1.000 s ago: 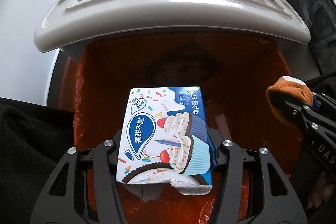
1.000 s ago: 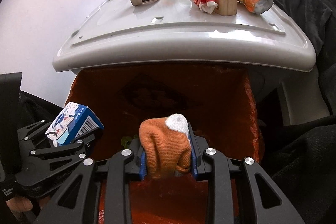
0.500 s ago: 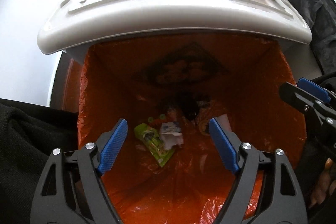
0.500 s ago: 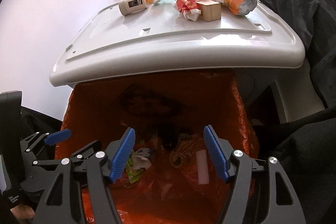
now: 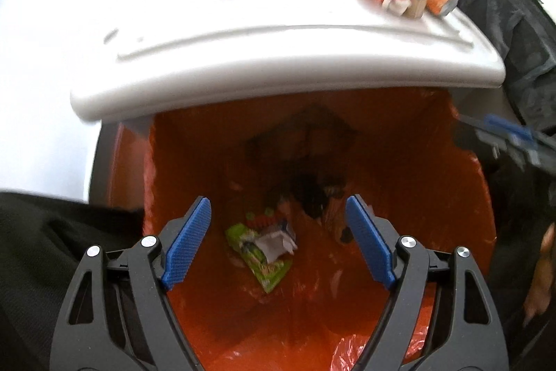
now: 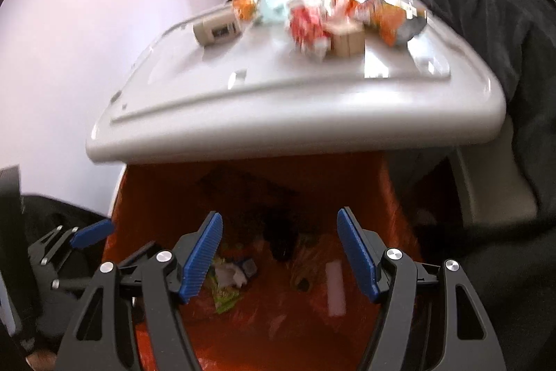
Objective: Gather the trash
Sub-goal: 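Grasp the red paper cup with the right tool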
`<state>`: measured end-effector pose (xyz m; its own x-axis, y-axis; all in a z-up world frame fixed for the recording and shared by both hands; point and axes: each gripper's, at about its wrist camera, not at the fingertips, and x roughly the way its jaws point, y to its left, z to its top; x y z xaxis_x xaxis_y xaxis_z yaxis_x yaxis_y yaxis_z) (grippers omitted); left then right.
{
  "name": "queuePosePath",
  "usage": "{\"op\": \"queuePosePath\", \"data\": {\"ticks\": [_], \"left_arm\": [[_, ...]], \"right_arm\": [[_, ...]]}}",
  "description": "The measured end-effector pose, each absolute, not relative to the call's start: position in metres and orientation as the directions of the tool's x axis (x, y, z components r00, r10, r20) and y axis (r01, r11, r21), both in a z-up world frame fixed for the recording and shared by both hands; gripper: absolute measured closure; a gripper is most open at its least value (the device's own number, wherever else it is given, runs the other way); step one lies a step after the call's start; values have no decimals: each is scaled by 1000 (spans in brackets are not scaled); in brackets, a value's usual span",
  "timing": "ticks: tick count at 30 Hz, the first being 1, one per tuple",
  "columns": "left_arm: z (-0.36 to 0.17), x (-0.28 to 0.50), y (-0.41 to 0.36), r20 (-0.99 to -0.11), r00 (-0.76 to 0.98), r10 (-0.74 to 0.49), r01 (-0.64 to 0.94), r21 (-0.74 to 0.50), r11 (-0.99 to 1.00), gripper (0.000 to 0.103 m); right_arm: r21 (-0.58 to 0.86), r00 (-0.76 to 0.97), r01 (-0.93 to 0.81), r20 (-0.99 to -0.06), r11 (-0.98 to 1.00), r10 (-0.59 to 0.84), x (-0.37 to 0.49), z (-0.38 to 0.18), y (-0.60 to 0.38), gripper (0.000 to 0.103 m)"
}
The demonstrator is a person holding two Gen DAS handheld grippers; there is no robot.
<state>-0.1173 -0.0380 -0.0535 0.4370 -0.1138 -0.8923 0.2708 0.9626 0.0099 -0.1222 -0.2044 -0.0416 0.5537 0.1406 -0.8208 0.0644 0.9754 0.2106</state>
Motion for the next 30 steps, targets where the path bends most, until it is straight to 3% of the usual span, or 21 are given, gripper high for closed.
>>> {"op": "queuePosePath", "data": {"ticks": [8,11,24,25,28,30], "left_arm": [[-29,-89,-45,-862,474,-180,276,-49,960,22],[-28,-83,-43,-854,484,-191,256,-71,964,22],[-48,-68,-37,-879,438,-187,228,-92,969,22],[-47,-68,-36,-879,439,-185,225,-92,970,22],[-47,-67,-34,-878,445,-174,219,-81,972,22],[-46,-67,-34,-877,450,-170,218,-77,973,22]], "right_arm": [[106,644,84,-765,991,27,-51,3,-240,36],[112,635,106,-772,988,19,-25,3,-255,41],[-39,588,-20,-809,999,-20,64,-21,-217,43],[-60,575,-27,-818,998,-33,71,-27,-214,47],[-114,555,-30,-828,993,-78,79,-37,-208,75],[-84,560,-23,-827,996,-57,77,-34,-211,76]]}}
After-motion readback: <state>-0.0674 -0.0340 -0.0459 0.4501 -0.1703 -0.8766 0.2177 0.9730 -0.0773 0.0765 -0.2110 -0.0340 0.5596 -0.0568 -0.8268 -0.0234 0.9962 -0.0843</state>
